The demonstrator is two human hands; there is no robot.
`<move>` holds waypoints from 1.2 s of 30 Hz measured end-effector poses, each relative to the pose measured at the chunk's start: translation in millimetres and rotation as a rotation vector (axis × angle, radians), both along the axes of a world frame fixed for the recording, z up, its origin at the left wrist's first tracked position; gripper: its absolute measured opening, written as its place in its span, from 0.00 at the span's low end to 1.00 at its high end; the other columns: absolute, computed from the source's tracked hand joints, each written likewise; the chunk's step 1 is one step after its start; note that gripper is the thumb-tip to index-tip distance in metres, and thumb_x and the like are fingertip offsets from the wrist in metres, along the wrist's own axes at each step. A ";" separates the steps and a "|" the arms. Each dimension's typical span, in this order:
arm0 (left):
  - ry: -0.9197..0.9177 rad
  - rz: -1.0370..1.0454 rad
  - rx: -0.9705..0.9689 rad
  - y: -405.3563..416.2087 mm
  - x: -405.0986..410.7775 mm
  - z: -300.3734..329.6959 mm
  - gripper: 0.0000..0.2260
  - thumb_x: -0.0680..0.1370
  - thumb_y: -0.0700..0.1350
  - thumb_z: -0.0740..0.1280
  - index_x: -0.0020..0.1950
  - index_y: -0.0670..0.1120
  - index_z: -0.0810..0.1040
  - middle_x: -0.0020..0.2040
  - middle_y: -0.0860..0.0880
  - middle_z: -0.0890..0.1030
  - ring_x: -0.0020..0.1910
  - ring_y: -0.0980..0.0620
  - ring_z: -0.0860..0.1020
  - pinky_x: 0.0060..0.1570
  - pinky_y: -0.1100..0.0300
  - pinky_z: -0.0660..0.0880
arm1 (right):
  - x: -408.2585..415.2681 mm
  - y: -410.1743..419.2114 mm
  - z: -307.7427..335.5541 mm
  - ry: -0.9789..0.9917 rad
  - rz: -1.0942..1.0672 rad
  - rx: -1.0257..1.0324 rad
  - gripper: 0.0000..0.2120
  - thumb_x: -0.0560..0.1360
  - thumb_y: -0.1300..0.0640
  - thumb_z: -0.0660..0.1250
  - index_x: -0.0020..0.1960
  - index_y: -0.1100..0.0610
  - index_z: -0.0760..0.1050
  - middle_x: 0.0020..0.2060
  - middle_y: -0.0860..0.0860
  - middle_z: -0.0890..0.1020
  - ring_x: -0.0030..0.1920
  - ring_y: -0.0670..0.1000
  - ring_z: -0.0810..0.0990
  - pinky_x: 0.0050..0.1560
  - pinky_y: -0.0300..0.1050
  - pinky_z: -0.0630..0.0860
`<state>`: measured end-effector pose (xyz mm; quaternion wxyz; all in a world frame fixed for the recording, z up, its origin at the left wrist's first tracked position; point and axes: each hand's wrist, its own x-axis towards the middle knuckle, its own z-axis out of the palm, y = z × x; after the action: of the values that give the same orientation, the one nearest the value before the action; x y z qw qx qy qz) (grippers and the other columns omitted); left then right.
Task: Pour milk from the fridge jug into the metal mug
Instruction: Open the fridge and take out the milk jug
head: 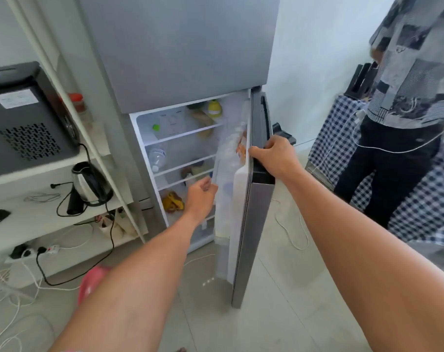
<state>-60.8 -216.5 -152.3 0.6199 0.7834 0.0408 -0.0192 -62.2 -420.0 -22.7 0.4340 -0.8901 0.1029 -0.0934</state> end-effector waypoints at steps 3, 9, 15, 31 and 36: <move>-0.004 -0.049 -0.036 -39.2 -13.4 2.8 0.15 0.84 0.36 0.66 0.71 0.39 0.79 0.66 0.48 0.82 0.57 0.53 0.83 0.53 0.68 0.79 | -18.9 -39.5 0.5 -0.009 -0.025 0.032 0.14 0.72 0.48 0.74 0.44 0.56 0.73 0.36 0.52 0.74 0.36 0.52 0.73 0.36 0.46 0.69; 0.016 -0.125 0.050 -104.8 -21.0 4.0 0.31 0.80 0.45 0.75 0.80 0.40 0.69 0.76 0.43 0.76 0.74 0.47 0.75 0.74 0.49 0.71 | -49.0 -105.5 -1.9 -0.035 -0.082 -0.063 0.16 0.79 0.52 0.66 0.42 0.64 0.77 0.32 0.55 0.75 0.34 0.54 0.73 0.36 0.46 0.69; -0.001 -0.196 0.104 -157.9 -17.5 4.0 0.32 0.80 0.48 0.76 0.80 0.40 0.69 0.76 0.43 0.76 0.75 0.46 0.74 0.76 0.48 0.68 | -70.1 -148.4 -16.5 -0.048 -0.147 -0.324 0.17 0.86 0.53 0.53 0.65 0.61 0.74 0.58 0.59 0.79 0.60 0.63 0.75 0.58 0.59 0.74; 0.202 -0.236 0.188 -180.3 -12.9 -61.2 0.20 0.81 0.44 0.71 0.73 0.40 0.78 0.67 0.42 0.82 0.66 0.43 0.80 0.69 0.48 0.75 | -65.8 -174.0 -41.4 -0.225 -0.211 -0.278 0.22 0.88 0.52 0.54 0.80 0.57 0.67 0.68 0.54 0.75 0.68 0.57 0.71 0.71 0.56 0.67; 0.255 -0.236 0.188 -197.3 -8.1 -90.1 0.23 0.81 0.49 0.73 0.73 0.41 0.77 0.71 0.46 0.79 0.68 0.43 0.79 0.69 0.54 0.73 | -62.0 -168.4 -51.6 -0.315 -0.247 -0.240 0.22 0.87 0.53 0.57 0.79 0.58 0.69 0.64 0.51 0.77 0.65 0.51 0.73 0.70 0.55 0.70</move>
<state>-68.9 -413.9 -242.4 0.5273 0.8283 0.0284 -0.1872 -124.2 -588.4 -74.2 0.3210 -0.8904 0.1302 -0.2952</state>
